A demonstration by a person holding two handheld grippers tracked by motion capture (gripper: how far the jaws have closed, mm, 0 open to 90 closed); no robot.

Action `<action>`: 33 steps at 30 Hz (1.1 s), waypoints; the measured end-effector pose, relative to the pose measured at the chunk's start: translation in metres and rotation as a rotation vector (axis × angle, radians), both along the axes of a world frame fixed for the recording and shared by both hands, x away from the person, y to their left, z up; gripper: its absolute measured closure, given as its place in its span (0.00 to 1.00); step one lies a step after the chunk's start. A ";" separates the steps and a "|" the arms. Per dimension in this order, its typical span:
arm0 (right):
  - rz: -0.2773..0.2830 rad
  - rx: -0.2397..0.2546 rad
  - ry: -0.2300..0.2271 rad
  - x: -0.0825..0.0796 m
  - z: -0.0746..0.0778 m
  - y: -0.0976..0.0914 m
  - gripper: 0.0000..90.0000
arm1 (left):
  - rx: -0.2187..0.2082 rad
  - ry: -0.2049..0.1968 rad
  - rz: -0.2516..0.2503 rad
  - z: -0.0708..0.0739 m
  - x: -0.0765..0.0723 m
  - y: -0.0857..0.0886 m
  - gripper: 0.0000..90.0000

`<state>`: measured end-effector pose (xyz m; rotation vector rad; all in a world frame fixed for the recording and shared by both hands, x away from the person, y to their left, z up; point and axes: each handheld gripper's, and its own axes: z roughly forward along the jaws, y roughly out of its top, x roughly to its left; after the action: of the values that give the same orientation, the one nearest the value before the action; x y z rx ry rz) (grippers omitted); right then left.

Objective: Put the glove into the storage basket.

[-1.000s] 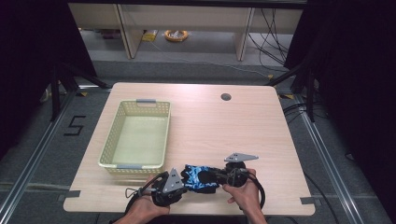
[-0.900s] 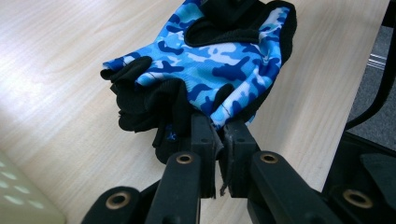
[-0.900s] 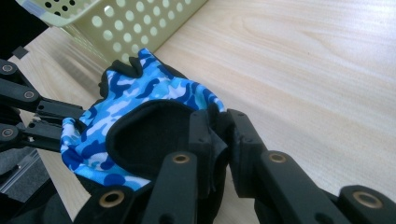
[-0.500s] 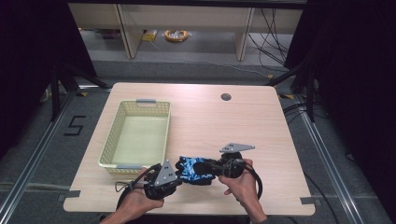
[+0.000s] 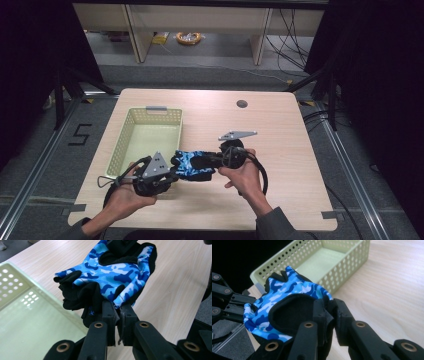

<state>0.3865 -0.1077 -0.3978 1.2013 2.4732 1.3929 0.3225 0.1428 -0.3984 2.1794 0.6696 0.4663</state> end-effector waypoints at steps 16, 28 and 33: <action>0.052 -0.019 0.047 0.036 0.021 0.065 0.90 | 0.012 0.048 0.084 0.017 0.019 0.060 0.94; 0.066 -0.052 0.070 0.062 0.012 0.115 0.90 | 0.036 0.081 0.149 0.007 0.038 0.099 0.93; 0.070 -0.077 0.091 0.069 0.000 0.132 0.90 | 0.031 0.115 0.171 -0.005 0.041 0.110 0.93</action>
<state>0.4556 0.0238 -0.3980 1.1989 2.6281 1.2735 0.3639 0.2524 -0.4038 2.2012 0.9221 0.4439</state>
